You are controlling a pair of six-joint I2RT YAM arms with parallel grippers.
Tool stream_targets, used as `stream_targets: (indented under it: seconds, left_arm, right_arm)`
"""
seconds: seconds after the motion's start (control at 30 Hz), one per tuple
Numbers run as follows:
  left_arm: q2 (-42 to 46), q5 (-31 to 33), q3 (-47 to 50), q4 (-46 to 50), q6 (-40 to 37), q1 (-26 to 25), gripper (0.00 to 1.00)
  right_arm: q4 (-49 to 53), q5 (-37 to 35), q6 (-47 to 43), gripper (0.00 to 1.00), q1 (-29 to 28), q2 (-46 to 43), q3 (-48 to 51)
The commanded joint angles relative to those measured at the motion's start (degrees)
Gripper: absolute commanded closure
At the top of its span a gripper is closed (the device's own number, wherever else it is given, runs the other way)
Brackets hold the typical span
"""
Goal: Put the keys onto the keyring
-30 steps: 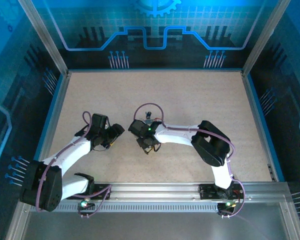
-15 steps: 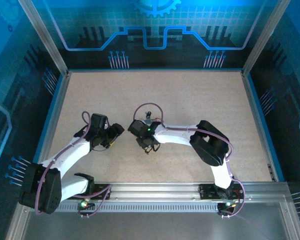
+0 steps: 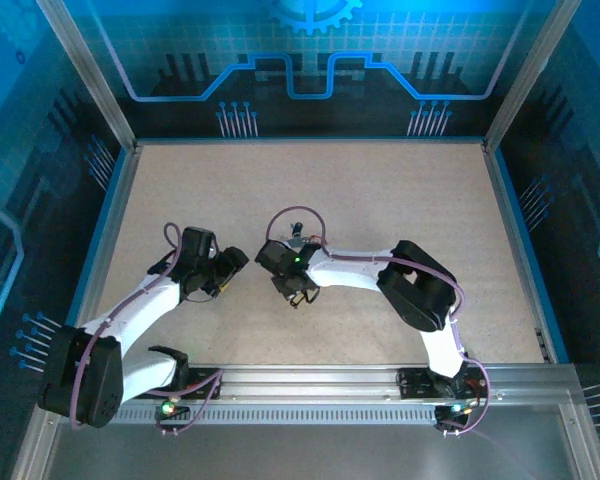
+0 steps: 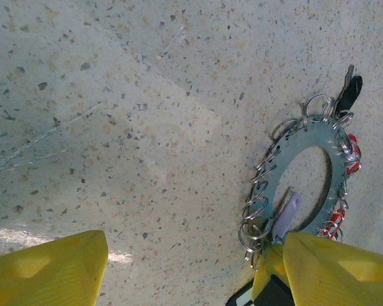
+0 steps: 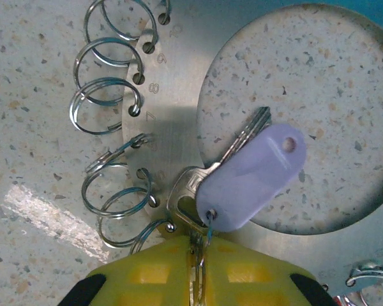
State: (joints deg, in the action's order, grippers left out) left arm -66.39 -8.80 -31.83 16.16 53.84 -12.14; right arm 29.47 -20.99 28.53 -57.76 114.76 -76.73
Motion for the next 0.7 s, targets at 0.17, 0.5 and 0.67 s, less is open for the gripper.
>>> stream_targets:
  seconds: [0.17,0.5,0.67]
  left_arm:
    - [2.28,-0.08,-0.07,1.12,-0.57,0.36,0.26]
    - [4.58,0.94,-5.74,3.43,-9.67,0.36,0.26]
    - [6.02,-1.72,-11.75,2.68,-17.98,0.36,0.25]
  right_arm:
    - [0.83,-0.60,-0.28,0.87,-0.69,2.48,-0.94]
    - [0.26,0.17,-11.08,1.00,0.53,-12.31,3.65]
    - [0.34,8.48,-21.80,1.00,5.19,-21.83,6.08]
